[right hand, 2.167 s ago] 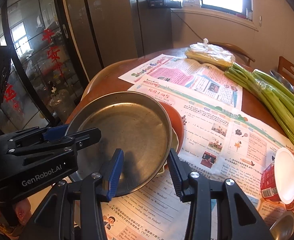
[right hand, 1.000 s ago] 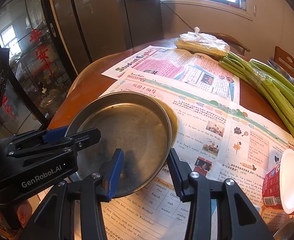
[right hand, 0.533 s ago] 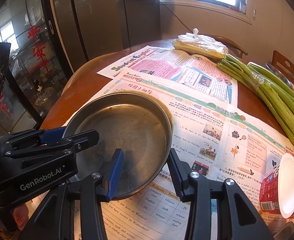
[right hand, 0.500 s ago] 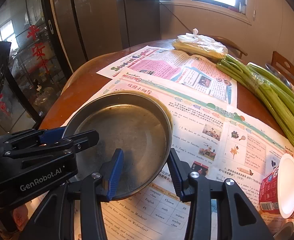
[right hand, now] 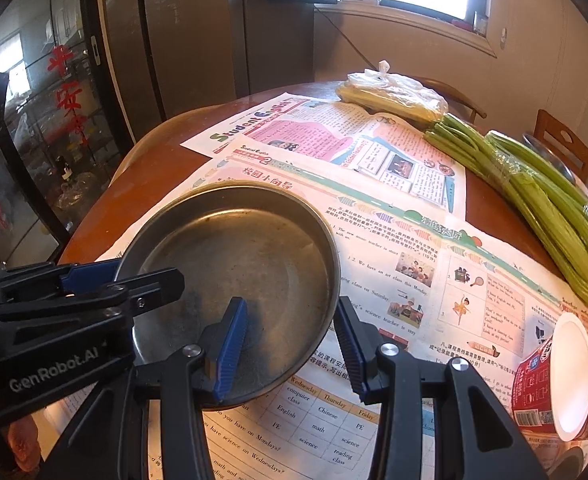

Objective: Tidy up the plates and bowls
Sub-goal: 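Carry the steel pan with the right tool over the yellow shell plate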

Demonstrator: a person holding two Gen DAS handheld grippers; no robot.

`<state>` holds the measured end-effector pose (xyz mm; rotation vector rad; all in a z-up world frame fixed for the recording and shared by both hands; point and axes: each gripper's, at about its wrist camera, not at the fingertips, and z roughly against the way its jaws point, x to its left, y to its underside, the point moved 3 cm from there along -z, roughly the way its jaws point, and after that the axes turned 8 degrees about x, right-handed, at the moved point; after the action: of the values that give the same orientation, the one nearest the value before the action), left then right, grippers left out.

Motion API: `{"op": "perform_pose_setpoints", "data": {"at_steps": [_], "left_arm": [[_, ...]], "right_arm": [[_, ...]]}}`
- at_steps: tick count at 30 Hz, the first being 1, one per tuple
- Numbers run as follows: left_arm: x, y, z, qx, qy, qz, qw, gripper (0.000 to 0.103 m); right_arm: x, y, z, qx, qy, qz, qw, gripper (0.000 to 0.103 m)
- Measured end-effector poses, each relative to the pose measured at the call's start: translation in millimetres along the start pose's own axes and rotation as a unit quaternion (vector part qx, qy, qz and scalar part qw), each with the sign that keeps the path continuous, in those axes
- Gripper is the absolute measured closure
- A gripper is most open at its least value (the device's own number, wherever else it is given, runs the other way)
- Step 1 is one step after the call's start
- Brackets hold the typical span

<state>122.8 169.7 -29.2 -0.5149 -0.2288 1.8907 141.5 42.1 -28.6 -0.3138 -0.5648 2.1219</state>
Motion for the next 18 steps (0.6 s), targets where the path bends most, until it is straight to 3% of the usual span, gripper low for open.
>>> {"op": "perform_pose_setpoints", "data": {"at_steps": [18], "left_arm": [[2, -5, 15, -0.014, -0.003, -0.001, 0.9999, 0.060]], "right_arm": [[-1, -5, -1, -0.006, -0.005, 0.001, 1.000, 0.057]]}}
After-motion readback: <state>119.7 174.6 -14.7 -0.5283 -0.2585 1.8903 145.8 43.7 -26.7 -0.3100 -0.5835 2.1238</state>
